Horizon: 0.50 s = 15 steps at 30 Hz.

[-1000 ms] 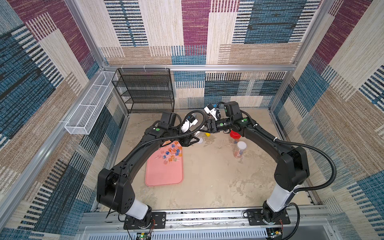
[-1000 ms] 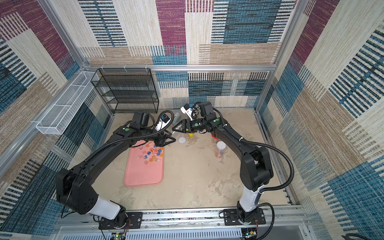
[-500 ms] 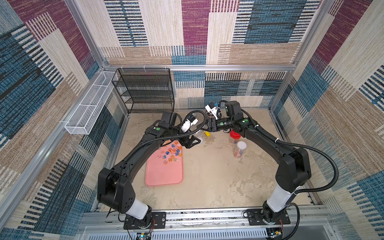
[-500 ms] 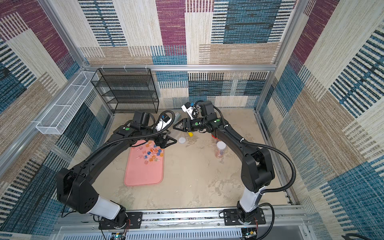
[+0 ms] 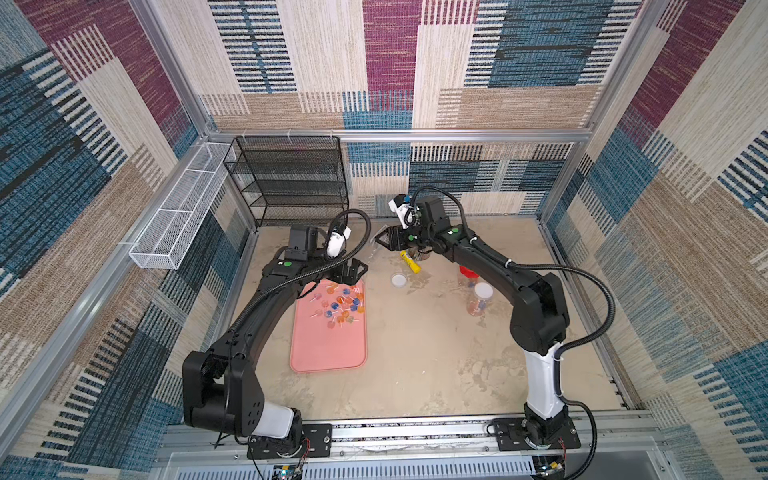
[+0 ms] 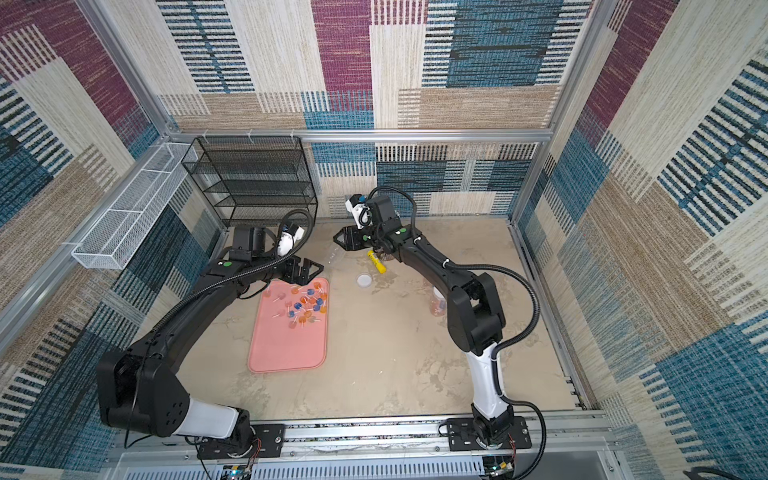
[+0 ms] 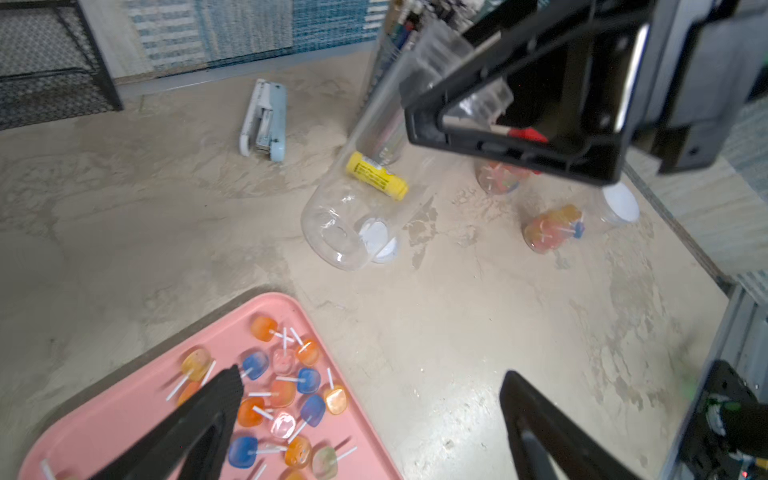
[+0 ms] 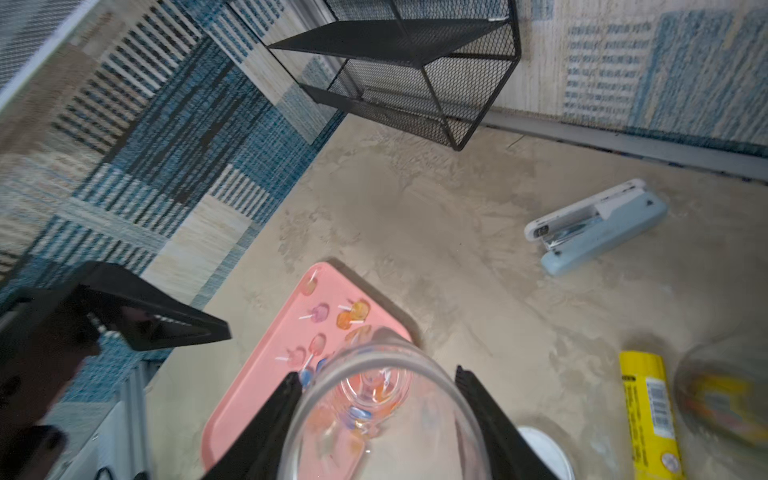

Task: Pour the candies out of the jar
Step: Place the jar at the center of the board.

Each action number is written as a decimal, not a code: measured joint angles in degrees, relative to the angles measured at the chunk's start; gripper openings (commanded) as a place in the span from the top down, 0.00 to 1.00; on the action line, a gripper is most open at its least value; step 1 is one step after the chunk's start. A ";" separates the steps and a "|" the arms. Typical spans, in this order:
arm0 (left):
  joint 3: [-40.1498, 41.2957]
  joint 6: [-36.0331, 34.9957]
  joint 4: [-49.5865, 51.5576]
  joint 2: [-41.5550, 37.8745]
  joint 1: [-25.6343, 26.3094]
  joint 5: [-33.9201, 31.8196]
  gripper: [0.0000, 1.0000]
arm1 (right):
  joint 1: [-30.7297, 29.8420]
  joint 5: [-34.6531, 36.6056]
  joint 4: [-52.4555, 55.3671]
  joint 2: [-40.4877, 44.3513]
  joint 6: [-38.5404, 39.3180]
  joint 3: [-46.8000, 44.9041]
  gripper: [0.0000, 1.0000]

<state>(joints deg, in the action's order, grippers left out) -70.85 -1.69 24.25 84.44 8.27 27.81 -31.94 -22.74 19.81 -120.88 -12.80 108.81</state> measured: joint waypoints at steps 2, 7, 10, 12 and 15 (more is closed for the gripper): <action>-0.39 2.80 -1.46 1.20 -2.89 1.36 0.04 | -1.25 4.31 0.68 -2.99 1.40 2.38 0.52; 0.07 8.79 -3.91 2.08 -8.96 2.97 0.05 | -3.02 15.06 0.96 -6.69 3.34 3.41 0.52; 0.61 10.99 -5.07 2.10 -11.47 3.56 0.06 | -3.93 21.99 -0.28 -7.50 4.61 3.21 0.51; 0.61 12.11 -5.53 2.12 -12.81 3.78 0.06 | -4.57 25.99 -1.27 -8.26 5.75 3.19 0.51; 0.61 13.38 -5.99 2.16 -13.99 5.18 0.06 | -5.07 30.42 -2.29 -9.88 6.86 3.28 0.50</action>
<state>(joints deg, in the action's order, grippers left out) -70.24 11.68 18.26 86.61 -5.72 32.99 -37.01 7.68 17.52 -130.76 -5.93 112.09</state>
